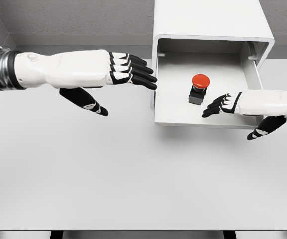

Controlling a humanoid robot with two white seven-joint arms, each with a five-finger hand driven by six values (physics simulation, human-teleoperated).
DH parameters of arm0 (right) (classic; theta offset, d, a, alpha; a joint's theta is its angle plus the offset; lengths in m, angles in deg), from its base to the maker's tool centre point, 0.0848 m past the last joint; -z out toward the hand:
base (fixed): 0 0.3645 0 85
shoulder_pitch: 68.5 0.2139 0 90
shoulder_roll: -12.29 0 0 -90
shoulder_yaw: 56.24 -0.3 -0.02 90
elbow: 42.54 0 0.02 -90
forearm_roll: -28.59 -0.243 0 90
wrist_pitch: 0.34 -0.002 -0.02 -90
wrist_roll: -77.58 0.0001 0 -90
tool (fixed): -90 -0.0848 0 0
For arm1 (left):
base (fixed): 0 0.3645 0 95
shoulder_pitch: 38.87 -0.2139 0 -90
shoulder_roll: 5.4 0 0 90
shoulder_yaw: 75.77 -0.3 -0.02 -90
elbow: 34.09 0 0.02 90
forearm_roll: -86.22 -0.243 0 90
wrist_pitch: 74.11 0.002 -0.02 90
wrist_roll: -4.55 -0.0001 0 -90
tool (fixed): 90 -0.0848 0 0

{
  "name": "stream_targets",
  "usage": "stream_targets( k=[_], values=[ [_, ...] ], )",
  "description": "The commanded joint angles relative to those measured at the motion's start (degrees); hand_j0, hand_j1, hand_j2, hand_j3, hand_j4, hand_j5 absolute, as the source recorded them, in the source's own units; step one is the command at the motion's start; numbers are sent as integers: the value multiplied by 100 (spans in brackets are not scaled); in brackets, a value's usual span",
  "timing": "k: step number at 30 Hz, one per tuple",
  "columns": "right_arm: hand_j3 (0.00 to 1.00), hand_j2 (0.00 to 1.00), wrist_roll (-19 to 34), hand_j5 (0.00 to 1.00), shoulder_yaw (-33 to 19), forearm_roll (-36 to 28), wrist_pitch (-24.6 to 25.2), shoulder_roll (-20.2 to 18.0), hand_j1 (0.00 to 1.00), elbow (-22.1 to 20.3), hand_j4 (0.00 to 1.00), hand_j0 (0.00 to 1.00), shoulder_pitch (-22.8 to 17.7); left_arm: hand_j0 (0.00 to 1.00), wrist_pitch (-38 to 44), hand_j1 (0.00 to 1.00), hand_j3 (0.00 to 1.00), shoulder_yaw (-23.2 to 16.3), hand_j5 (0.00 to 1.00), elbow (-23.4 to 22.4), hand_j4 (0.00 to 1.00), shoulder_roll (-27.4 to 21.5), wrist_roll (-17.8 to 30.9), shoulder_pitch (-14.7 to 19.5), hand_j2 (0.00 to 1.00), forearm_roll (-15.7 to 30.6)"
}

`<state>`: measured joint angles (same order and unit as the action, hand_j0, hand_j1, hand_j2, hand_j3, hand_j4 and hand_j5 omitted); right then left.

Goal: Slide open multi-storey tabletop storage cabinets and put open load switch and slide close multi-storey tabletop storage cabinets

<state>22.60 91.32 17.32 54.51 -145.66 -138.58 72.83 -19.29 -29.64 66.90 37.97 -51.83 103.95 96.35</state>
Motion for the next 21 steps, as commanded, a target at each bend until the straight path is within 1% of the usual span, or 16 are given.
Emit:
stream_targets(
  k=[1, 9, 12, 15, 16, 17, 19, 21],
  values=[
    [100, 100, -2, 100, -8, 135, 15, 1, 100, 6, 100, 100, 9, 100, 18, 100, 100, 11, 100, 8, 100, -13, -4, 0, 100, 50],
    [100, 100, -2, 100, -210, 486, 15, 19, 100, 23, 100, 100, 18, 100, 18, 100, 100, 11, 100, 0, 100, -31, -4, -9, 100, 50],
    [100, 100, -2, 100, -272, 504, 15, 63, 100, 49, 100, 100, 18, 100, 18, 100, 100, 2, 100, 0, 100, -57, -4, -9, 100, 50],
    [100, 100, -2, 100, -281, 548, 15, 124, 100, 94, 100, 100, 18, 100, 18, 100, 100, 2, 100, 0, 100, -259, -4, -17, 100, 50],
    [100, 100, -2, 100, -342, 662, 15, 168, 100, 111, 100, 100, 18, 100, 18, 100, 100, -7, 100, 0, 100, -408, -4, -96, 100, 41],
    [100, 100, -2, 100, -351, 680, 15, 203, 100, 120, 100, 100, 18, 100, 18, 100, 100, 29, 100, -18, 100, -619, -4, -299, 100, 32],
    [100, 100, -2, 100, -351, 688, 15, 335, 100, 340, 100, 100, 18, 100, 18, 100, 100, 29, 100, -71, 100, -874, 5, -475, 100, 24],
    [100, 100, -2, 100, -430, 838, 15, 388, 100, 340, 100, 100, 44, 100, 18, 100, 100, 55, 100, -79, 100, -883, -4, -483, 100, 41]
  ],
)
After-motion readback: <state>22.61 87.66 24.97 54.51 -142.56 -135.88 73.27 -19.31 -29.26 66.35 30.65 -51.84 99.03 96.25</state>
